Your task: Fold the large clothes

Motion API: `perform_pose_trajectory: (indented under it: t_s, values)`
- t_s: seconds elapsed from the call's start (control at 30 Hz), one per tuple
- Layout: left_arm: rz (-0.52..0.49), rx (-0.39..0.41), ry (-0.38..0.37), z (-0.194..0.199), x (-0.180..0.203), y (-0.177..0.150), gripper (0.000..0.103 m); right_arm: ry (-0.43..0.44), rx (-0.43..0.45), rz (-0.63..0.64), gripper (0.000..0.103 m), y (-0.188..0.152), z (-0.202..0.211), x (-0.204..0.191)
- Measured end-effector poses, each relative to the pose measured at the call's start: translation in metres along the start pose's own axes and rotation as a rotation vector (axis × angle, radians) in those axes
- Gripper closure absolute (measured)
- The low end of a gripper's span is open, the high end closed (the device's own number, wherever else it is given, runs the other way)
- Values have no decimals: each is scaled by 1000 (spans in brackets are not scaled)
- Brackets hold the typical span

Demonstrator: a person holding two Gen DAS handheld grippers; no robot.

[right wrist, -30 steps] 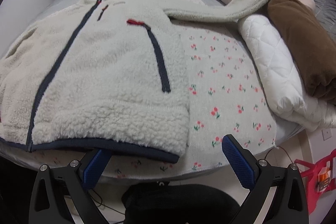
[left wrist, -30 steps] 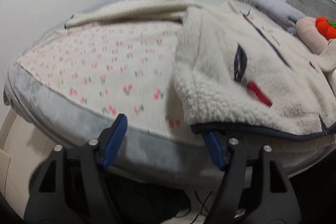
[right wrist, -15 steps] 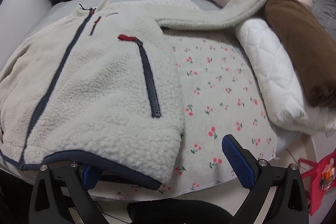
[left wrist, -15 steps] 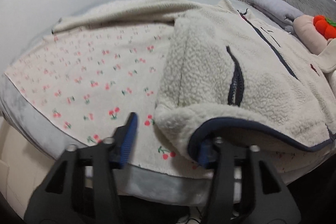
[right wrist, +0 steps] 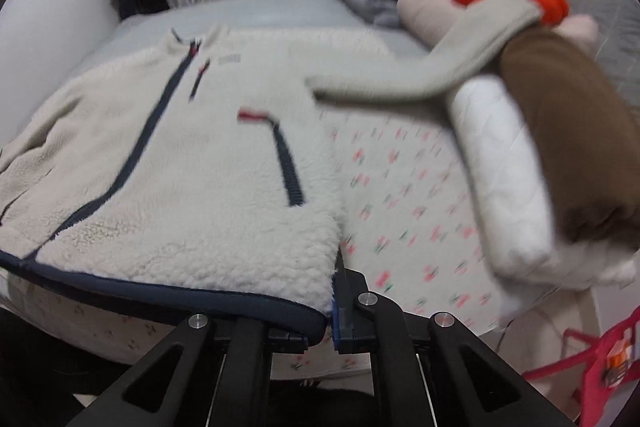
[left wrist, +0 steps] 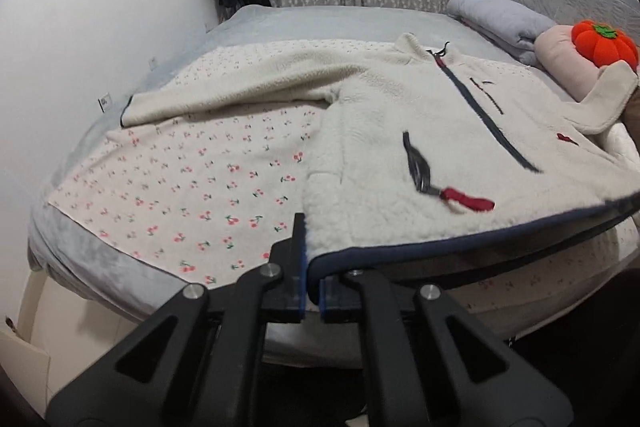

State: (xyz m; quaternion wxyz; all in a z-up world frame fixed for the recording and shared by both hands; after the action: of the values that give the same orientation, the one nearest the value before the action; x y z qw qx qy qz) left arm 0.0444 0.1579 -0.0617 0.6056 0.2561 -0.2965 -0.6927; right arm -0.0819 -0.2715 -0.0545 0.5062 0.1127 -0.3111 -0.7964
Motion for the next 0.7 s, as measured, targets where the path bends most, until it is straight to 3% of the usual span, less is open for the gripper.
perform_pose_trajectory:
  t_s: [0.13, 0.3, 0.37, 0.47, 0.53, 0.57, 0.6, 0.7]
  values:
    - [-64, -99, 14, -4, 4, -19, 97, -31, -29, 69, 97, -3, 7, -5]
    - [-56, -289, 19, -50, 1, -72, 97, -12, -155, 104, 96, -39, -25, -15]
    - [-93, -313, 43, -61, 5, -85, 97, -1, -203, 109, 95, -54, -39, -15]
    - [-161, -288, 23, -53, 15, -87, 94, 27, -208, 116, 81, -56, -36, -13]
    - [-227, -301, 1, -46, 17, -91, 71, 17, -201, 127, 60, -54, -25, -8]
    - [-257, -312, -9, -41, 18, -94, 47, 3, -201, 139, 40, -53, -19, -5]
    - [-279, -313, -22, -35, 17, -96, 30, 15, -195, 146, 26, -52, -13, -4]
    - [-274, -309, -86, -22, 12, -91, 28, 82, -177, 155, 23, -45, 7, -2]
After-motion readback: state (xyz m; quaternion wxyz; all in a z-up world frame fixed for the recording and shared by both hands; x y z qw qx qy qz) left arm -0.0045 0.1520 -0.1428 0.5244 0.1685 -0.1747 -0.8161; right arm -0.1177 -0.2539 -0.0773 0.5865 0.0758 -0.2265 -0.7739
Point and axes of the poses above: each gripper's, at about its wrist camera, not at the fingertips, and z roughly against the way its jaws point, x to its right, y to its top, the point moved 5 cm from there along -z, roughly the way its jaws point, and after that the axes turned 6 degrees about z, right-handed, at the moved point
